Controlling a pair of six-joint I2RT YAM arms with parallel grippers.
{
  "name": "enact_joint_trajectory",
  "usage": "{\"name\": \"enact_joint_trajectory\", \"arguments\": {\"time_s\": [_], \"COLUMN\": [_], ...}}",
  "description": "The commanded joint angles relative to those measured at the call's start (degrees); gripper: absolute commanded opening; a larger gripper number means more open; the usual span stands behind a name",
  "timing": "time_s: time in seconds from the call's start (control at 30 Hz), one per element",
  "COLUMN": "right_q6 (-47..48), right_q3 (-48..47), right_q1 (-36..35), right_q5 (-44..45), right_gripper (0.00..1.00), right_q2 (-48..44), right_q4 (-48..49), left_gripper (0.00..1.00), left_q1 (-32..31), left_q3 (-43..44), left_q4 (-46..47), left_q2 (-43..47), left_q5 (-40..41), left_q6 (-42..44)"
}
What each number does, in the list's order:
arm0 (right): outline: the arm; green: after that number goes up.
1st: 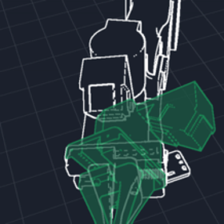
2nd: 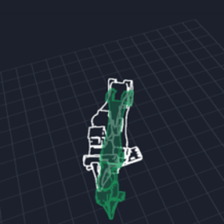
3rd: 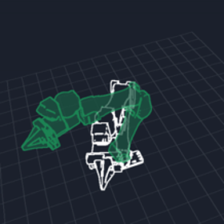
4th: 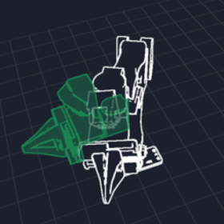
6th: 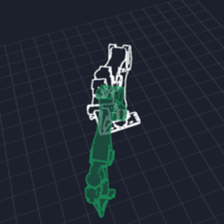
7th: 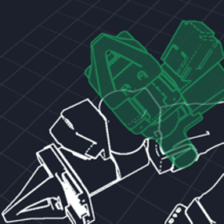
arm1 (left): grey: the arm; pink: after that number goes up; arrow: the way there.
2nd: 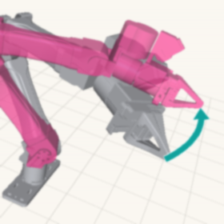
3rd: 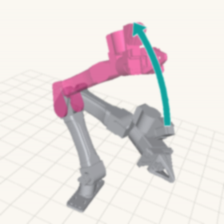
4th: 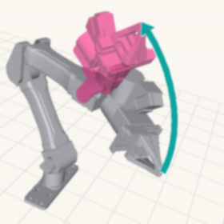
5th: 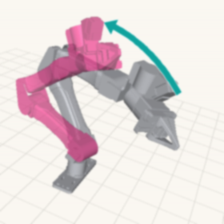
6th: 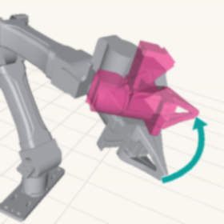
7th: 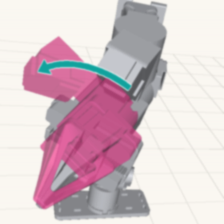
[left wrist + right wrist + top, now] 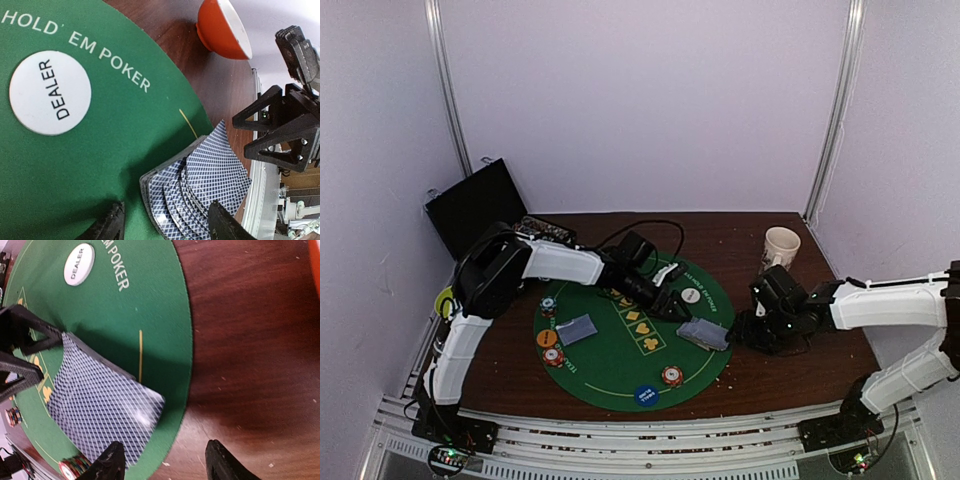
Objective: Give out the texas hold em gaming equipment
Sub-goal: Adjust the poker card on the poker table mat.
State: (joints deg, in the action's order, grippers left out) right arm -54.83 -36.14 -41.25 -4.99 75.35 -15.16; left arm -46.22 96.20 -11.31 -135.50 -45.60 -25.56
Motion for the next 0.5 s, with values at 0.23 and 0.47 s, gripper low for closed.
{"name": "enact_joint_trajectory", "arguments": {"time_s": [0.23,0.47], "right_q6": [-5.32,-4.39], "right_q3": [1.06,-2.21], "right_q1": [0.2,0.08], "right_q5": [-2.65,-4.1], "right_gripper": [0.51,0.49], "right_q2": [7.57,12.0], "right_q4": [15.34,17.05], "left_gripper": [0.5,0.46], "left_q1": [0.02,-0.2], "left_q3": [-2.62,-1.71], "left_q4": [-1.69,0.45], "left_q2": [-0.25,-1.12], "left_q5": [0.17,-0.79], "left_q6": [-0.24,-1.79]}}
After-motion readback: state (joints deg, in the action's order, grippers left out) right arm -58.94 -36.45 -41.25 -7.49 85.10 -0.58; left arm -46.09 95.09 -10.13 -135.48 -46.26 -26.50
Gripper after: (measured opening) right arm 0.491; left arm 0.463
